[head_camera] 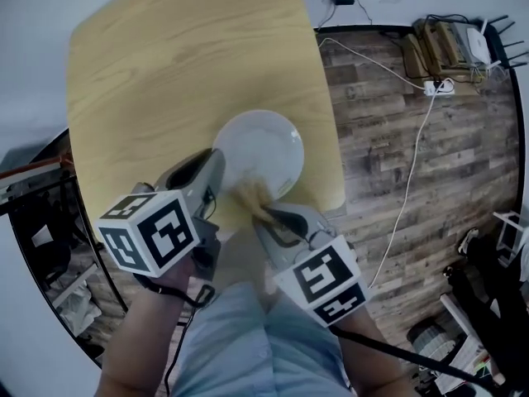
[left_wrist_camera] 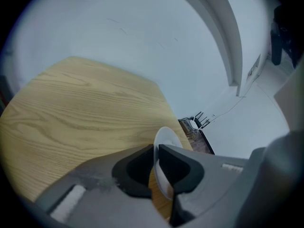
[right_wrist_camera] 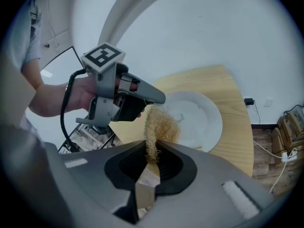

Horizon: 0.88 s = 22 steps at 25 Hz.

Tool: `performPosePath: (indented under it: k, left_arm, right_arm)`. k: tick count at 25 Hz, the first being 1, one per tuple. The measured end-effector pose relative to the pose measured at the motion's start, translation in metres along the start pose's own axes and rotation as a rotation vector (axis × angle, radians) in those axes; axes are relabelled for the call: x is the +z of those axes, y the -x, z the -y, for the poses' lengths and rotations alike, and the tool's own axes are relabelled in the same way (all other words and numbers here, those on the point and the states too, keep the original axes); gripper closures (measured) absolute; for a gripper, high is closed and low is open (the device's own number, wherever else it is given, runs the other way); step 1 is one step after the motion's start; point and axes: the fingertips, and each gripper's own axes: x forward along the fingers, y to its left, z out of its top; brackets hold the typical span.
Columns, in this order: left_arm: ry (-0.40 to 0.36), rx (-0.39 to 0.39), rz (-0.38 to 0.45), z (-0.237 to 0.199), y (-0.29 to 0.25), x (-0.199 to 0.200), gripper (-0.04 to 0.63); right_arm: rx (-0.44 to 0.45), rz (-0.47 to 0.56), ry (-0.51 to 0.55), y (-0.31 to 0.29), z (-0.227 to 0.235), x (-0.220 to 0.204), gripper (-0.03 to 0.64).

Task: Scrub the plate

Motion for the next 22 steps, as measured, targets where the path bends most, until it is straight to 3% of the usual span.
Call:
performPosePath:
  k: [4, 11, 22]
  left_arm:
    - [-0.025, 0.009, 0.018, 0.006, 0.001, 0.002, 0.540]
    - [-0.056, 0.012, 0.018, 0.010, 0.006, 0.002, 0.541]
    - [-0.030, -0.018, -0.018, 0.004, 0.004, -0.003, 0.540]
  right_arm:
    - [0.008, 0.043, -0.016, 0.015, -0.006, -0.002, 0.571]
    - [-0.103, 0.110, -0.013, 0.036, 0.028, 0.020, 0.571]
    - [-0.213, 0.081, 0.024, 0.022, 0.092, 0.048, 0.571]
